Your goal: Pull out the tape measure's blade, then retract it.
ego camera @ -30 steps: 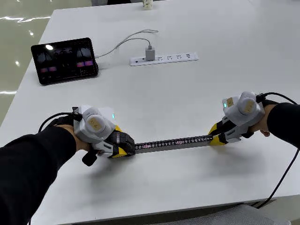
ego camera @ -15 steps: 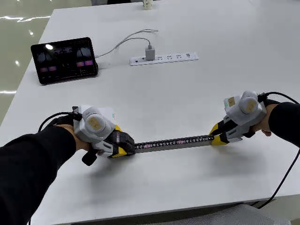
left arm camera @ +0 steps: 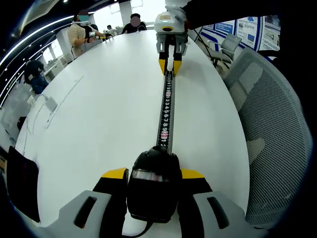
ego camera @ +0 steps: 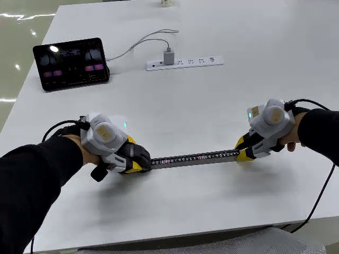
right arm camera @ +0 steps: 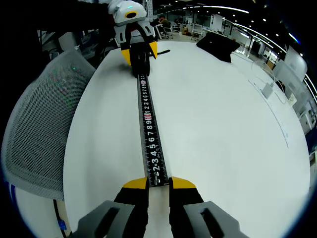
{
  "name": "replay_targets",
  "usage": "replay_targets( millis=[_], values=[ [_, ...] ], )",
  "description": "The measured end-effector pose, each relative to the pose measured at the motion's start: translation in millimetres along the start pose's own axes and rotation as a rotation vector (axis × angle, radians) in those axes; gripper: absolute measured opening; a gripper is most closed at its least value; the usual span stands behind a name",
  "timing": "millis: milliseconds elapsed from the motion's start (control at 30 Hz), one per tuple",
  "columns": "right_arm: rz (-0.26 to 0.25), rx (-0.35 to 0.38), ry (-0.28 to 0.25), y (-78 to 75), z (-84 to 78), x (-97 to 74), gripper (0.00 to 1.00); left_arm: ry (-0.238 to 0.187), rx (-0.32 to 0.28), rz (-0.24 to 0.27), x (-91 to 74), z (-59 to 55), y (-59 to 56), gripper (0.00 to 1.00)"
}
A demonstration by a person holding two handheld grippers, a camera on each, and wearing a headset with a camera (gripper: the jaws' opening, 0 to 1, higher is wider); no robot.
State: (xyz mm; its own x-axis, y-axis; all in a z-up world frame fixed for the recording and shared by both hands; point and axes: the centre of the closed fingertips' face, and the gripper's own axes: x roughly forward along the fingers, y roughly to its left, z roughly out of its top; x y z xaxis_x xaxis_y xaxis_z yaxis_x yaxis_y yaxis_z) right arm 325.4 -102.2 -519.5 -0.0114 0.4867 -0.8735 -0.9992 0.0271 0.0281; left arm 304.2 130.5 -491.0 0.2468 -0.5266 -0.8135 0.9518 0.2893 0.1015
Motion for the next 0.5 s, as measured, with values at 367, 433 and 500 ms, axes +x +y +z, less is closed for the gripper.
replay_targets(
  millis=[367, 433, 500],
  values=[
    [-0.016, 0.005, 0.034, -0.5, -0.3, 0.7, 0.12, 0.037, -0.047, 0.017, -0.7, -5.7, -0.3, 0.36],
    [-0.015, 0.003, 0.036, -0.4, -0.7, 0.5, 0.12, 0.04, -0.046, 0.018, -1.1, -6.2, 0.0, 0.36],
    [-0.015, 0.002, 0.038, -0.3, -1.0, 0.4, 0.12, 0.044, -0.046, 0.019, -1.7, -6.9, 0.8, 0.36]
  ],
)
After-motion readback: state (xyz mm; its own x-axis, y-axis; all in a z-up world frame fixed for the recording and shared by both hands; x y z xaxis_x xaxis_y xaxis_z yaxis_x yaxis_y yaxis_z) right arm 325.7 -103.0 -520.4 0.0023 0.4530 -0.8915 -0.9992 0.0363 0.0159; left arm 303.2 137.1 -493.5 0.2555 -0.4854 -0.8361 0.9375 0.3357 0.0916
